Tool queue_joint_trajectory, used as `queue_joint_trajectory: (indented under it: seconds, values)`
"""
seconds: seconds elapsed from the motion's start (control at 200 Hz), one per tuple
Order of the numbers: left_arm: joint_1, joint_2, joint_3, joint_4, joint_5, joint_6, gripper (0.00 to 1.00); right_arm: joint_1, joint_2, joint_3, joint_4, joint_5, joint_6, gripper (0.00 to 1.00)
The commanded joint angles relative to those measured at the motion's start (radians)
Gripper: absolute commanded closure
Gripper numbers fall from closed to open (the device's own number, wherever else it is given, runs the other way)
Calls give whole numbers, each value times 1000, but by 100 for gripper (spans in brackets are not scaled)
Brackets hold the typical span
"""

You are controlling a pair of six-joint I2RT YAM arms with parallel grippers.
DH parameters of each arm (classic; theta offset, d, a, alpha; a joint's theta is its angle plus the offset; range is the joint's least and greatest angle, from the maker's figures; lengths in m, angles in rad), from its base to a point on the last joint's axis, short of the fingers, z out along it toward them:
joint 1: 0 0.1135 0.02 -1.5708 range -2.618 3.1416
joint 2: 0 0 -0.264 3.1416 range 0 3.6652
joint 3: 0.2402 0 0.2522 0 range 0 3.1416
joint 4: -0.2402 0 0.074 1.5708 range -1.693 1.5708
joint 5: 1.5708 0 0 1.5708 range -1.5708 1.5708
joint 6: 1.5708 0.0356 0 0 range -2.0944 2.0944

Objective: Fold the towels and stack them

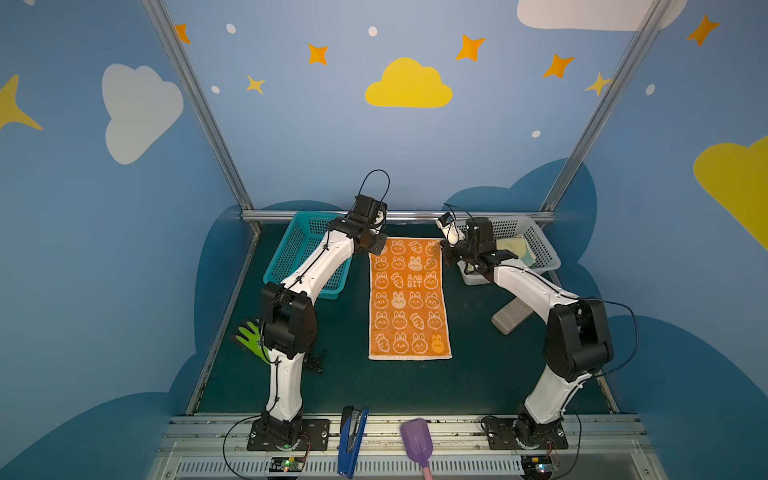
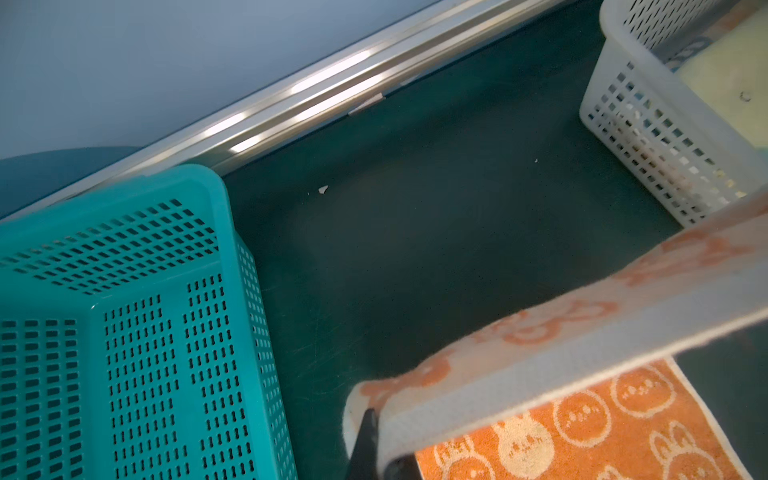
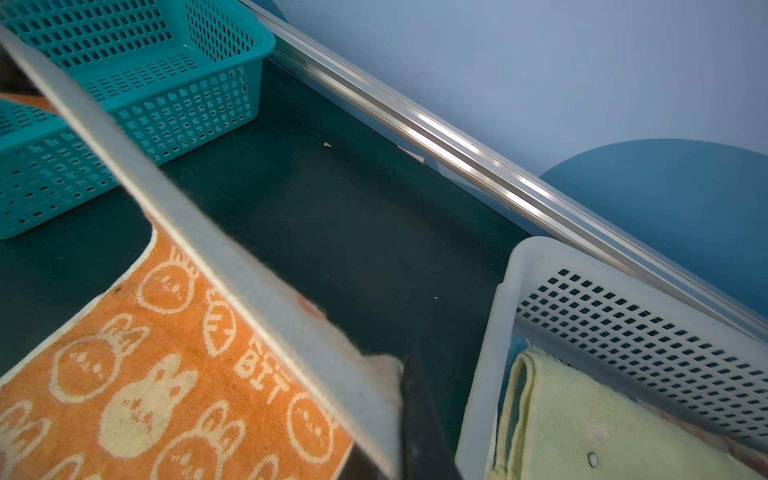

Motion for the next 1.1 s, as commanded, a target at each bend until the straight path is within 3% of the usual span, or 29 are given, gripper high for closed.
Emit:
queue_joint_trajectory:
  seconds: [0.0,0.345,0.491,0.821,1.091]
  values:
    - [2,-56,-64,-22,-93,-24,96,-23,-67,-36,-53,11,17,100]
    - [-81,-252,-342,41,-106,-68,96,-22,-184,-134,-326,-26,65,100]
    - [-119,-322,-433,47,-117,-99,96,-19,-192,-156,-456,-34,239,100]
    - [-199,-420,-589,44,-159,-165,96,33,-327,-386,-436,-19,347,100]
    - [-255,-471,-673,25,-172,-221,96,87,-455,-476,-479,27,396,100]
